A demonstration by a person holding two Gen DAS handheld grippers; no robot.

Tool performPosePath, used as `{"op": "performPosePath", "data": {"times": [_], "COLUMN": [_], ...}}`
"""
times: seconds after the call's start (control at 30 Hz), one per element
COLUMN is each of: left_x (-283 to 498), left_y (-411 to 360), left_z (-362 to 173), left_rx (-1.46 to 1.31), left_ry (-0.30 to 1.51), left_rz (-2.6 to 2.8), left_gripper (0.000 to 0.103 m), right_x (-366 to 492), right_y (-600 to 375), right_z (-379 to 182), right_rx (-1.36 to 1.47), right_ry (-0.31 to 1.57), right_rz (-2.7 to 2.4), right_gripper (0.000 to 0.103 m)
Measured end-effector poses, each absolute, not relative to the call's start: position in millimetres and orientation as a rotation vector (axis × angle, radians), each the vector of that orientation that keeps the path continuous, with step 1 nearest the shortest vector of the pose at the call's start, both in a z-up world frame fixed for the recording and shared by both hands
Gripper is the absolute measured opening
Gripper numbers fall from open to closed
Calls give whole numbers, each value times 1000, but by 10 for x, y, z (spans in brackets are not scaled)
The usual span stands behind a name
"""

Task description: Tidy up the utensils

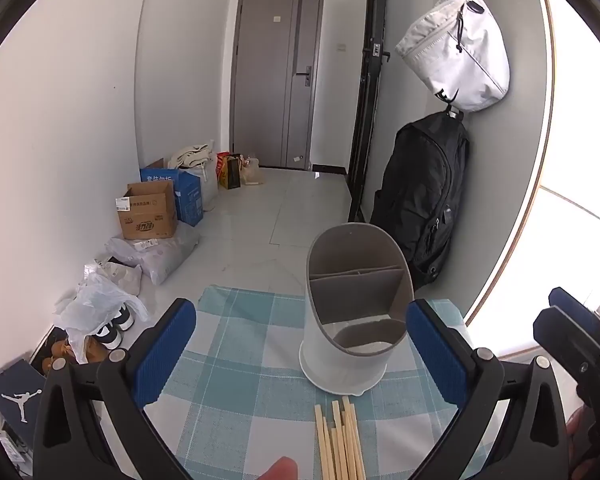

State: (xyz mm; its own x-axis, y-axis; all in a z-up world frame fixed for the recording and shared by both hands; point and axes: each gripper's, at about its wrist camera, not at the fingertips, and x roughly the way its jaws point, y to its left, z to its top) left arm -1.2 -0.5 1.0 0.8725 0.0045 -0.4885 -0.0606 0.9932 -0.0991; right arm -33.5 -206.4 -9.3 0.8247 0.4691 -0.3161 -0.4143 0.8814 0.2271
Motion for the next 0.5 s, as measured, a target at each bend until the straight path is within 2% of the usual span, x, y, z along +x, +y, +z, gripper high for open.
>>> {"op": "performPosePath", "data": {"times": [0.5], "left_x": [-21], "left_y": [-4], "left_z": [-25], "left_rx": [-117], "left_ry": [522], "left_rz": [45], "left_gripper": [102], "right_x": [-342], "right_y": [-2024], "right_z": [-115], "right_rx": [115], "right_ry": [407], "right_rz": [483], "right_gripper": [103]}}
